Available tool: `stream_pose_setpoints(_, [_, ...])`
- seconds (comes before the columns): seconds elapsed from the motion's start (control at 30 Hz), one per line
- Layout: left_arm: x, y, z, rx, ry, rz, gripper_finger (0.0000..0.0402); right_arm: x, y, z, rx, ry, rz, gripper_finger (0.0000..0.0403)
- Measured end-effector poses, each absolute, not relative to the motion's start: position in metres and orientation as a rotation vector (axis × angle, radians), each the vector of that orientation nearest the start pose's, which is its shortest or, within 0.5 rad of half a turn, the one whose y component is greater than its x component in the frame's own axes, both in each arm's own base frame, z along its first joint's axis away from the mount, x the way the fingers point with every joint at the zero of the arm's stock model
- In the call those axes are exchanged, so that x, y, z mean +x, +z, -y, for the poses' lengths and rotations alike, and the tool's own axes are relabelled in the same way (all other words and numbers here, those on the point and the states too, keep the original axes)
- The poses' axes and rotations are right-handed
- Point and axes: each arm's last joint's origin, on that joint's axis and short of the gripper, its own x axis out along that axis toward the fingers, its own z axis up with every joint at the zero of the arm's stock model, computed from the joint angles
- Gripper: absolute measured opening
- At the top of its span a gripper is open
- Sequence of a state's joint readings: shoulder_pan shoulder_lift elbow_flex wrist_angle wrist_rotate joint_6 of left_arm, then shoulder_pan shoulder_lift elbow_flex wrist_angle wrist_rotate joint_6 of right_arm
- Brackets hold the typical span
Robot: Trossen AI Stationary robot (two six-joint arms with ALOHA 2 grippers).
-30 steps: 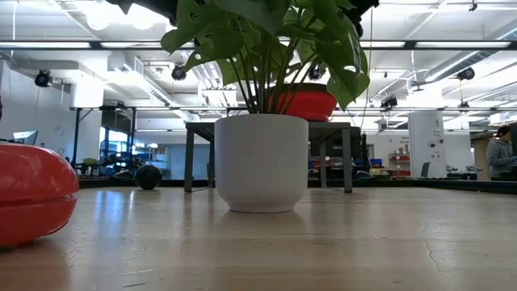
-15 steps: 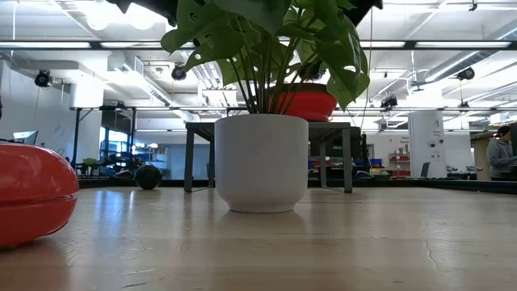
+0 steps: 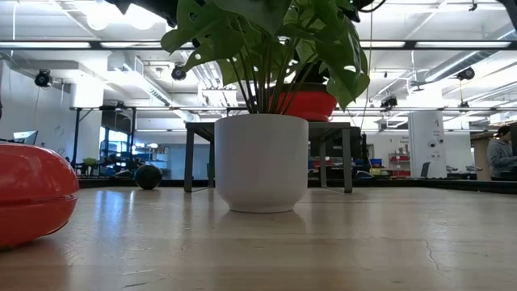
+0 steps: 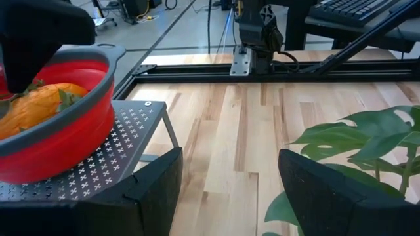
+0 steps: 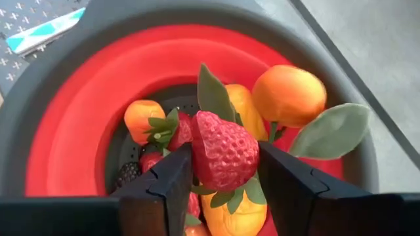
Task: Pick & Place Fruit
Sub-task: Put the red strawberry into the red strainer bowl on the shelf, then put the black cherry into the red strainer bowl on the shelf
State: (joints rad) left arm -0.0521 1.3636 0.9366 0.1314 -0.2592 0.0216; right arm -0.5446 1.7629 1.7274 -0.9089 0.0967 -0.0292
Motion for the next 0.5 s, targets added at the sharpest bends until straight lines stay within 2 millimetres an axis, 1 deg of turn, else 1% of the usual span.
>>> stream_pose_setpoints(0.3, [0.305,0.287,0.008,0.067,0.203,-0.295,0.0257,0.322,0.331,0.199,0.192,-0.577,-0.971,0.0188])
stream_pose_setpoints(0.4, [0.305,0.287,0.008,0.067,0.203,-0.295,0.0257,0.319,0.337,0.197,0.178,-0.575,-0.962,0.0202])
stream_pose_setpoints(0.5, [0.305,0.287,0.008,0.068,0.203,-0.297,0.0257,0.311,0.350,0.192,0.156,-0.572,-0.931,0.0215])
